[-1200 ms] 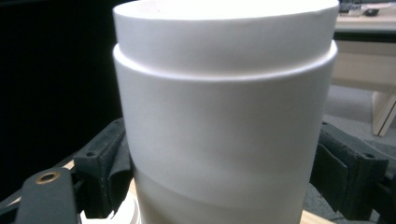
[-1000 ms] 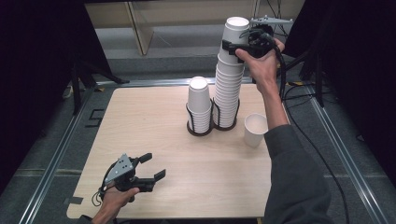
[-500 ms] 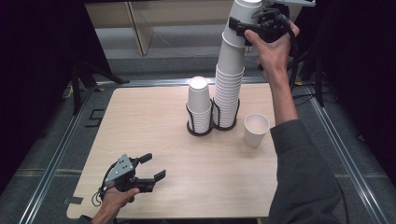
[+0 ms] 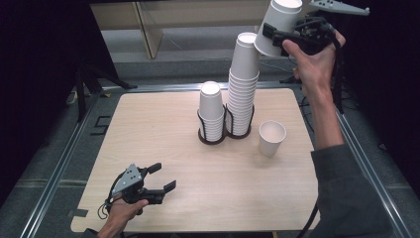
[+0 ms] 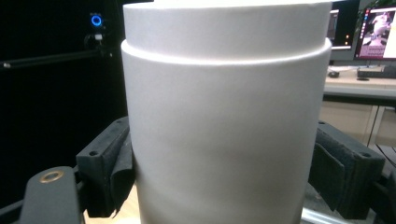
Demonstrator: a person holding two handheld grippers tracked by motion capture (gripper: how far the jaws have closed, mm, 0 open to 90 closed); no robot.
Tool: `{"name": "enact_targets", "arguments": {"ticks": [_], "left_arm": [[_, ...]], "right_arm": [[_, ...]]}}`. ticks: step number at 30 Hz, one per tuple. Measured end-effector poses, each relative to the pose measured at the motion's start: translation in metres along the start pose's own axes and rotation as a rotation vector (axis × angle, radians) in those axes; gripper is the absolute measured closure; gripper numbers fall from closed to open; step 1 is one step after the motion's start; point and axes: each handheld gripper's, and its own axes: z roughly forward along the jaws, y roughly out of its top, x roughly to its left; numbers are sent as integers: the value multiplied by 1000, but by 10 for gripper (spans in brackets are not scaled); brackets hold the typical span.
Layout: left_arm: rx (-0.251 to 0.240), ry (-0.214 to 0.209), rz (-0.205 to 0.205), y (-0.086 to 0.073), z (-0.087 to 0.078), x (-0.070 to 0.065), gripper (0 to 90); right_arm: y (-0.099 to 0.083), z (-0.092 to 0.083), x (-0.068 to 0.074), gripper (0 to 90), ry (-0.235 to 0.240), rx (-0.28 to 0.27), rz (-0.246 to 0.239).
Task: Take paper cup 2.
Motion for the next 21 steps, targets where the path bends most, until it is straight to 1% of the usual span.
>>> {"name": "enact_targets", "arguments": {"ticks": [1, 2, 3, 4, 5, 6, 7, 8, 9, 10, 12, 14, 15, 16, 17, 19, 20, 21], "left_arm": [[0, 0, 0, 0, 0, 0, 145], [2, 1, 9, 0, 0, 1, 145], [-20, -12, 5, -1, 2, 1, 145], [-20, -12, 6, -1, 2, 1, 145], [-21, -12, 5, -1, 2, 1, 145], [-18, -8, 5, -1, 2, 1, 145], [4, 4, 0, -1, 1, 0, 145], [7, 3, 0, -1, 1, 1, 146], [9, 3, 1, -1, 1, 1, 145], [8, 4, 2, -1, 1, 1, 145], [8, 6, 1, -1, 1, 1, 145], [9, 6, 1, -1, 1, 1, 145], [8, 7, 1, -1, 1, 1, 145], [3, 6, -4, -1, 1, 1, 145], [4, 6, -1, -1, 1, 1, 145], [2, 6, -2, -1, 1, 1, 146], [2, 6, -1, -2, 1, 1, 145], [5, 5, 6, -2, 1, 1, 145]], "right_arm": [[-4, -3, 1, 178, 5, 9, 8], [-9, -6, 0, 178, 5, 14, -4], [-14, -9, 0, 178, 5, 23, -14], [-19, -12, 1, 178, 11, 34, -4], [-25, -15, 1, 178, 14, 41, -7], [-30, -18, 2, 178, 12, 47, -12], [-36, -20, 2, 178, 9, 48, -24], [-42, -22, 4, 178, 16, 50, -11], [-50, -25, 5, 179, 23, 55, -9], [-53, -26, 6, 178, 26, 52, -7], [-66, -29, 9, 179, 35, 61, -10], [-75, -32, 14, 179, 44, 67, -2], [-80, -34, 15, 179, 44, 68, -19], [-85, -36, 18, 179, 55, 66, -2], [-89, -37, 19, 179, 59, 65, -15], [-102, -40, 26, 179, 76, 78, 7], [-108, -40, 29, 179, 80, 66, -6], [-114, -41, 32, 179, 97, 89, 1]]}}
